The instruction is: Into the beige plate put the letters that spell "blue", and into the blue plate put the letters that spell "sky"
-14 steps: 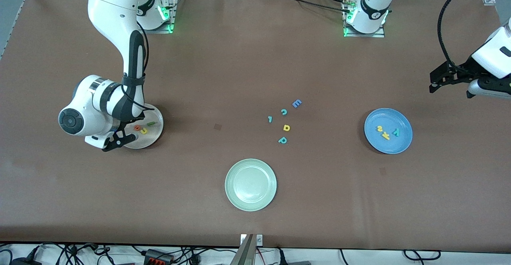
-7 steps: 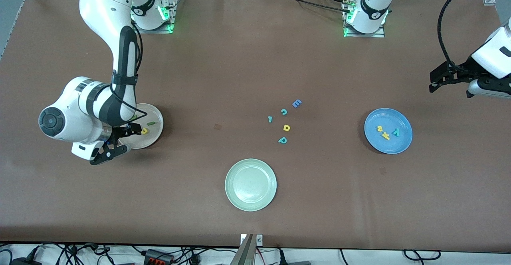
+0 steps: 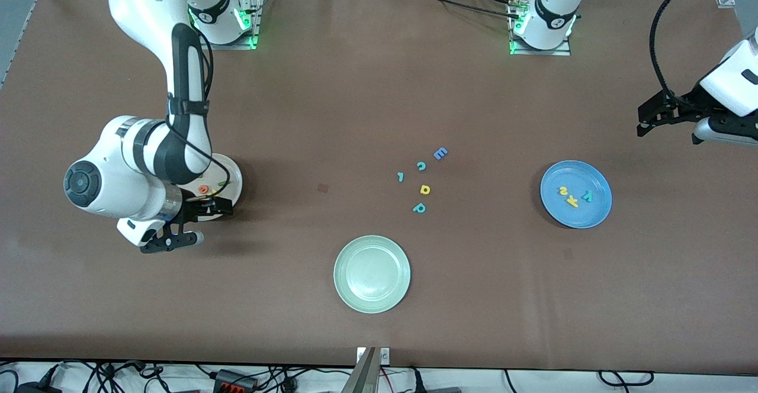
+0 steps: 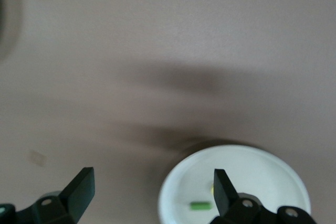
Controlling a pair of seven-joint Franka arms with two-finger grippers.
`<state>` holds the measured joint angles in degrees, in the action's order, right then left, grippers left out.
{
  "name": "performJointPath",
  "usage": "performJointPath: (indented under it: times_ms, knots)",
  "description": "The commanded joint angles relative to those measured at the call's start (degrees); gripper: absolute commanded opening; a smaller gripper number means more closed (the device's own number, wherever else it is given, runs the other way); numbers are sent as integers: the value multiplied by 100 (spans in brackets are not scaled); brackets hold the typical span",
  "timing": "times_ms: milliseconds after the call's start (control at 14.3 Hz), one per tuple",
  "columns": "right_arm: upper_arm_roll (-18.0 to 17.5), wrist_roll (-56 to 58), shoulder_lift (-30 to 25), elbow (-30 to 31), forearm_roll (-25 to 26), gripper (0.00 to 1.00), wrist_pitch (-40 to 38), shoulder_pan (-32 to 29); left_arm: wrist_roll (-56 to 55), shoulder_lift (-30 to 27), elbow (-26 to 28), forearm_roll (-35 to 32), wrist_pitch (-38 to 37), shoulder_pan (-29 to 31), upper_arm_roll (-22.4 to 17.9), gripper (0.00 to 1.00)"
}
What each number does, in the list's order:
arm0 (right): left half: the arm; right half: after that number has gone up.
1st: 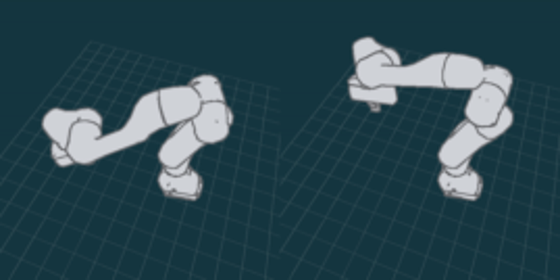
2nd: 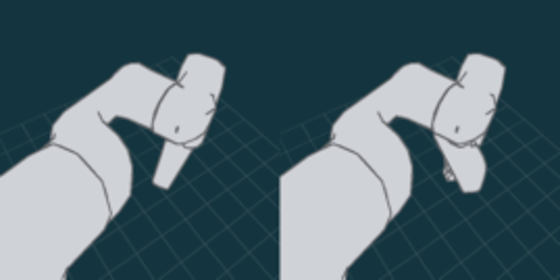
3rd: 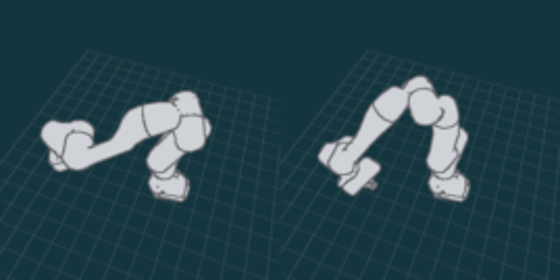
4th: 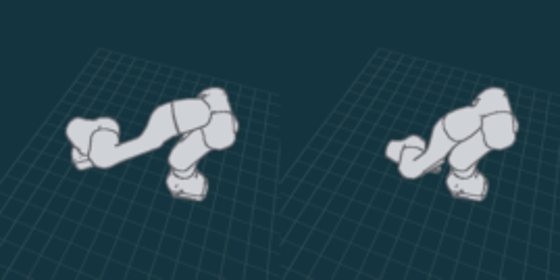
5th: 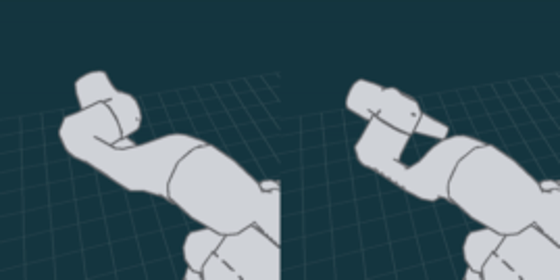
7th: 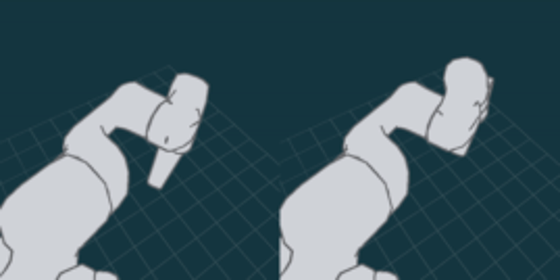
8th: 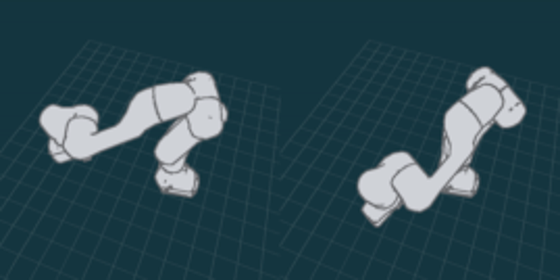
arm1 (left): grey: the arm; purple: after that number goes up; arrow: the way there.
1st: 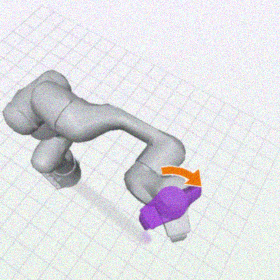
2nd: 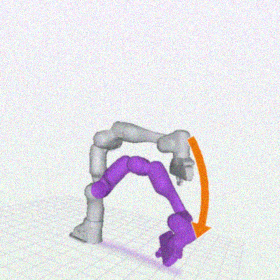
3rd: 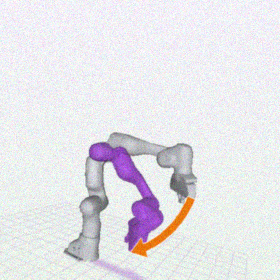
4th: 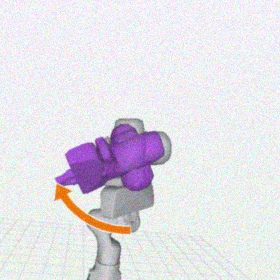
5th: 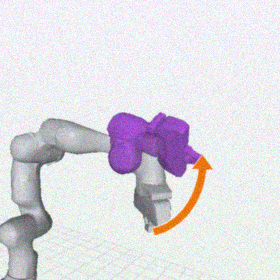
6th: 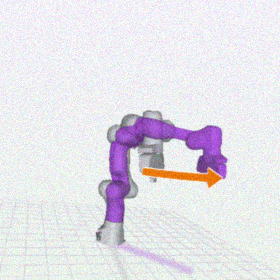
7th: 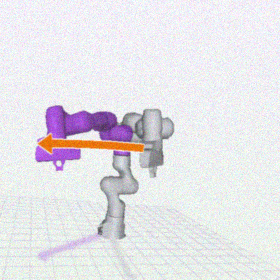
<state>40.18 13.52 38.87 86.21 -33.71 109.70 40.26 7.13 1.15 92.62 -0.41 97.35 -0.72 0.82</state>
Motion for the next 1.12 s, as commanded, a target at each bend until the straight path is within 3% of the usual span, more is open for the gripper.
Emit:
performJointPath:
  times_ms: [0, 210, 420, 490, 769, 1049]
  knots:
    - [-1516, -1235, -958, 54, 1221, 100, -89, -999, 148, 61, -166, 85, -111, 28, 6, 100]
    - [-2546, -1738, -1425, 36, 1963, 100, -256, -1895, 140, 61, -166, 85, -102, 20, 6, 100]
    - [-3724, -1739, -1864, -52, 2612, 100, -537, -3204, 122, 61, -166, 85, -102, 11, 6, 100]
    - [-3919, -1739, -2005, -69, 2806, 100, -607, -3470, 131, 61, -166, 94, -102, 11, 6, 100]
    - [-4009, -1669, -2541, -69, 2958, 100, -1029, -4095, 104, 61, -166, 103, -102, 2, 6, 100]
    - [-3569, -1608, -2814, -506, 3247, 100, -1748, -3973, 95, 61, -174, 112, -94, -7, 6, 100]
